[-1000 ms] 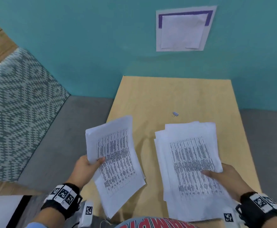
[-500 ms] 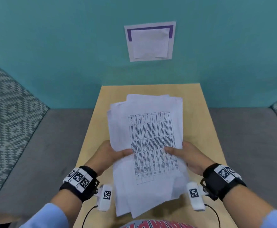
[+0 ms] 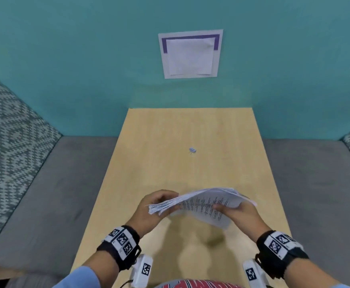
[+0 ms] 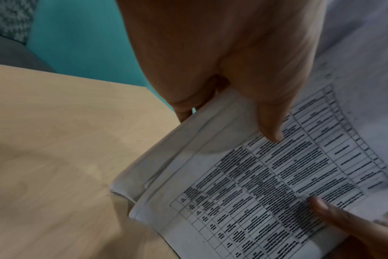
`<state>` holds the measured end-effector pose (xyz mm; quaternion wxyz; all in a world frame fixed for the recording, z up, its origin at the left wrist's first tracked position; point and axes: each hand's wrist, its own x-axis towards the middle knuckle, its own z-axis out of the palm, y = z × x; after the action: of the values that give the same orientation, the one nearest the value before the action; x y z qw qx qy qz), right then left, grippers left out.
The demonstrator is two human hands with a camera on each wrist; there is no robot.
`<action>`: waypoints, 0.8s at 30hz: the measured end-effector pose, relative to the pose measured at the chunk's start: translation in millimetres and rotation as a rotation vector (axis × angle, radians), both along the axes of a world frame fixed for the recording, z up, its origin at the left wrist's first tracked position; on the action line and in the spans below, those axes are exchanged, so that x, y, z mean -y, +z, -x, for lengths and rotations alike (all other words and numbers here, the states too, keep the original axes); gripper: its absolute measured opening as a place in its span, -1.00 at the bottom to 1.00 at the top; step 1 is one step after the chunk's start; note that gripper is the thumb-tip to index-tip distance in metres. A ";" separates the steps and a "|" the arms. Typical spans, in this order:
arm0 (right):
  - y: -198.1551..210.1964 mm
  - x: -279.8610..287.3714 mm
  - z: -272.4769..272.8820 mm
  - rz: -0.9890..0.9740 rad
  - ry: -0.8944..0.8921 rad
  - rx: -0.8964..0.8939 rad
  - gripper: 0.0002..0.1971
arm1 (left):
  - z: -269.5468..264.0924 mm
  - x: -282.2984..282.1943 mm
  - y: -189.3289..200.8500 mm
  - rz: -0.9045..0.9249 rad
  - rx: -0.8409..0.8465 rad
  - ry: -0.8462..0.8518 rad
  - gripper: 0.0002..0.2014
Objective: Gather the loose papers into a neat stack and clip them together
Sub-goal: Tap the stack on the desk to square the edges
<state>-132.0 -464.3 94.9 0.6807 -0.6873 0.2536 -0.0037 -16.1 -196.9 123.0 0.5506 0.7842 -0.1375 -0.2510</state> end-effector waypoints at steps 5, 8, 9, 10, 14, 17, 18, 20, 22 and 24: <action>11.5 -2.1 -14.3 0.007 -0.027 0.045 -0.81 | -6.0 -1.5 10.1 -0.006 0.003 0.077 -0.81; 26.9 -5.4 -12.3 0.006 -0.046 0.148 -0.82 | -7.3 -2.6 17.7 0.123 -0.024 0.222 -0.77; 30.2 -5.1 -10.6 0.007 -0.030 0.180 -0.81 | -6.8 -3.2 20.3 0.137 -0.029 0.237 -0.77; 29.0 -2.9 -9.6 0.023 -0.011 0.191 -0.81 | -6.7 -3.1 21.3 0.134 -0.028 0.221 -0.76; 12.2 6.3 -5.3 0.116 0.117 0.175 -0.77 | -4.6 -9.0 19.7 0.107 -0.001 0.175 -0.59; 10.5 4.4 -5.5 0.094 0.127 0.173 -0.80 | -1.4 -12.7 27.0 0.057 0.116 0.176 -0.59; 10.6 4.3 -6.5 0.084 0.121 0.173 -0.81 | -0.3 -13.0 30.4 0.062 0.135 0.161 -0.59; 11.7 2.2 -8.9 0.078 0.121 0.166 -0.83 | 3.1 -11.4 38.2 0.127 0.116 0.127 -0.58; 13.0 0.2 -12.1 0.092 0.139 0.154 -0.83 | 6.6 -7.2 44.9 0.215 0.092 0.151 -0.58; 13.4 -0.2 -15.2 0.112 0.165 0.146 -0.83 | 7.1 -1.0 47.6 0.245 0.097 0.214 -0.66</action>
<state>-116.8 -464.1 108.3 0.6561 -0.7405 0.1452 -0.0119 -23.3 -195.9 170.6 0.6582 0.7327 -0.1092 -0.1341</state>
